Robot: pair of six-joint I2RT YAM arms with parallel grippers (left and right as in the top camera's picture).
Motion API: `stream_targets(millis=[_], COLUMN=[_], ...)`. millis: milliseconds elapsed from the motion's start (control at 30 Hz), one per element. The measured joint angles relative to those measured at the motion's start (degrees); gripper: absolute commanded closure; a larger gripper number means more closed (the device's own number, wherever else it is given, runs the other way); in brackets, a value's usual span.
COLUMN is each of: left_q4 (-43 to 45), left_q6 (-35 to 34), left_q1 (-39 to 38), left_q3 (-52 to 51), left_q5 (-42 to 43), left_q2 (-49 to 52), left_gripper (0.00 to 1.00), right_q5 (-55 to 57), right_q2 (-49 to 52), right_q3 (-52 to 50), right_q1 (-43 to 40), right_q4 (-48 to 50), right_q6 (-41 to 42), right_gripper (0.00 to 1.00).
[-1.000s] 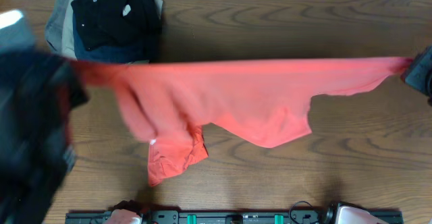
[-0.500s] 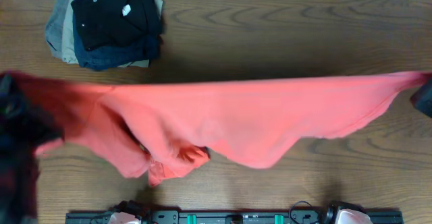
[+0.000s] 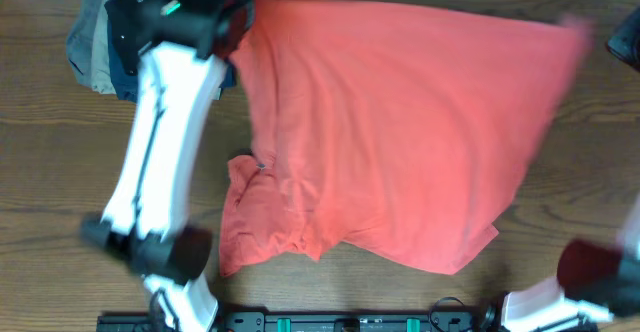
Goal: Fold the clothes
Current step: 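Lay the red T-shirt flat on the table and release both grippers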
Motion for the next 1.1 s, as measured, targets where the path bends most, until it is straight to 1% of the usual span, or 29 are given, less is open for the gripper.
stream_targets(millis=[33, 67, 100, 233, 367, 500, 633, 767, 900, 967, 1100], left_q4=[0.94, 1.29, 1.38, -0.85, -3.74, -9.16, -16.61, -27.23, -37.33, -38.05, -38.1], left_q6=[0.59, 1.27, 1.44, 2.34, 2.45, 2.43, 2.29, 1.29, -2.62, -4.48, -6.82], left_q1=[0.09, 0.09, 0.09, 0.07, 0.09, 0.07, 0.07, 0.09, 0.81, 1.55, 2.97], left_q3=[-0.09, -0.22, -0.26, -0.59, -0.83, -0.83, -0.81, -0.66, -0.2, -0.07, -0.17], left_q5=[-0.02, -0.04, -0.04, 0.02, 0.02, 1.53, 3.85, 5.42, 6.08, 6.43, 8.26], left_q2=[2.84, 4.83, 6.86, 11.23, 10.25, 5.46, -2.99, -11.3, -15.91, -16.87, -17.25], left_gripper=[0.66, 0.3, 0.03, 0.02, 0.02, 0.02, 0.02, 0.02, 0.02, 0.02, 0.02], right_q5=[0.35, 0.66, 0.9, 0.31, -2.93, -7.39, -10.8, -14.05, -15.93, -16.41, -16.79], right_q2=[2.69, 4.76, 7.28, 13.35, 14.21, 12.68, 10.64, 8.13, 6.54, 5.97, 4.15], right_q3=[0.0, -0.02, -0.02, -0.31, -0.5, -0.5, -0.5, -0.5, -0.48, -0.48, -0.52], right_q1=[-0.42, -0.72, -0.94, -1.07, -1.11, -1.11, -1.05, -0.83, -0.52, -0.31, 0.68], right_q4=[0.24, 0.26, -0.09, -3.63, -6.16, -9.9, -14.01, -18.56, -23.32, -24.9, -25.27], right_q6=[-0.11, -0.2, -0.2, -0.22, -0.22, -0.24, -0.26, -1.18, -1.95, -2.43, -3.21], right_gripper=[0.23, 0.02, 0.01, 0.01, 0.01, 0.01, 0.01, 0.03, 0.08, 0.1, 0.09])
